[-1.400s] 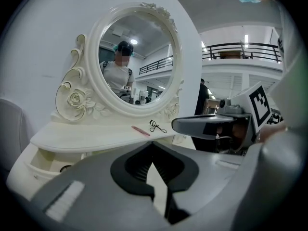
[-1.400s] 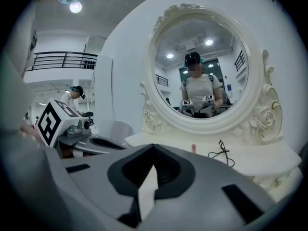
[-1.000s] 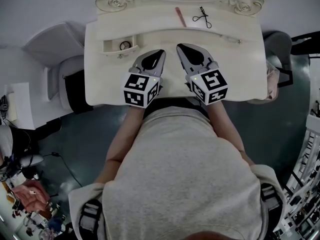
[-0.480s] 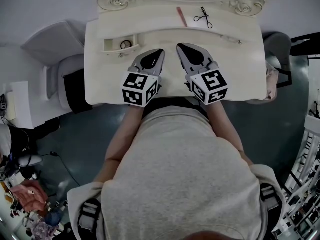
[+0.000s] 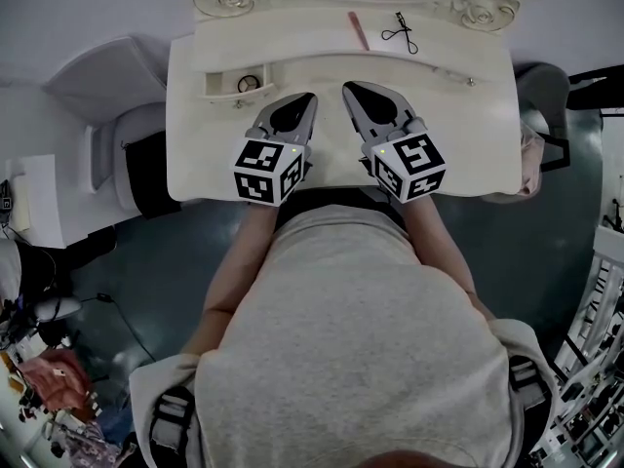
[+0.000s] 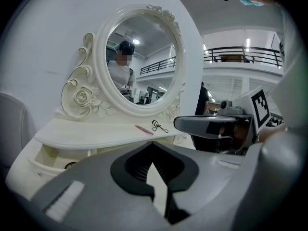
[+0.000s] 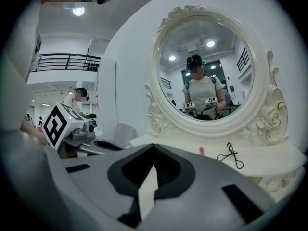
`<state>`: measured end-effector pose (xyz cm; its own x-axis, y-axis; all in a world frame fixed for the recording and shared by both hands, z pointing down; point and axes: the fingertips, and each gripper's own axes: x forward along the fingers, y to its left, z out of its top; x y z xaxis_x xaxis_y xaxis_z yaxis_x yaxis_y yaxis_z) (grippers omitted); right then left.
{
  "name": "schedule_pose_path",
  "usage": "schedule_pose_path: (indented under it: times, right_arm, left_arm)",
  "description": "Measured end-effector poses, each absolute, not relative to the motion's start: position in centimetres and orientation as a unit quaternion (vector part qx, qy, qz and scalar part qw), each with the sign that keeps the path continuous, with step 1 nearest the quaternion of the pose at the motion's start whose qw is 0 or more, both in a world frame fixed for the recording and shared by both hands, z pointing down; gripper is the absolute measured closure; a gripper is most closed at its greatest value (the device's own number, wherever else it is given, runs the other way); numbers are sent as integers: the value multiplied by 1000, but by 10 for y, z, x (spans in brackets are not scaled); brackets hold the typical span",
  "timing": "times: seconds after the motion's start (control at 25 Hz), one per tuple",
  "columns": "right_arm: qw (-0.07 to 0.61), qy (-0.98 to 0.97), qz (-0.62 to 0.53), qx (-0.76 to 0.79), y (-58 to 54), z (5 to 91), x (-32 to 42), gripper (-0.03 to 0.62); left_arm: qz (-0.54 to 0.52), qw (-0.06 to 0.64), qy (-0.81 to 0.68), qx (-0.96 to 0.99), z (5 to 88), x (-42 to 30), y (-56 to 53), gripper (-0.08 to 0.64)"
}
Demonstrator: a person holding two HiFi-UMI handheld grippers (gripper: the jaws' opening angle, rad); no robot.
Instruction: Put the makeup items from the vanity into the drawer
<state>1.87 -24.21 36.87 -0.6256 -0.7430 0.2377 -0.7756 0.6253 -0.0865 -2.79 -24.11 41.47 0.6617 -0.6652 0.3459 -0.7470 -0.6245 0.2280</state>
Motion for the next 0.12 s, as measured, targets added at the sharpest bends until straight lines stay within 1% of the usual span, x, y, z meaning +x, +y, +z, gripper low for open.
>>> schedule_pose_path:
  times: [0.12]
  right_arm:
    - [95,-898,86,420,-242,369,15,584]
  left_arm:
    - [114,178,-390,896,414,-27,-239,551]
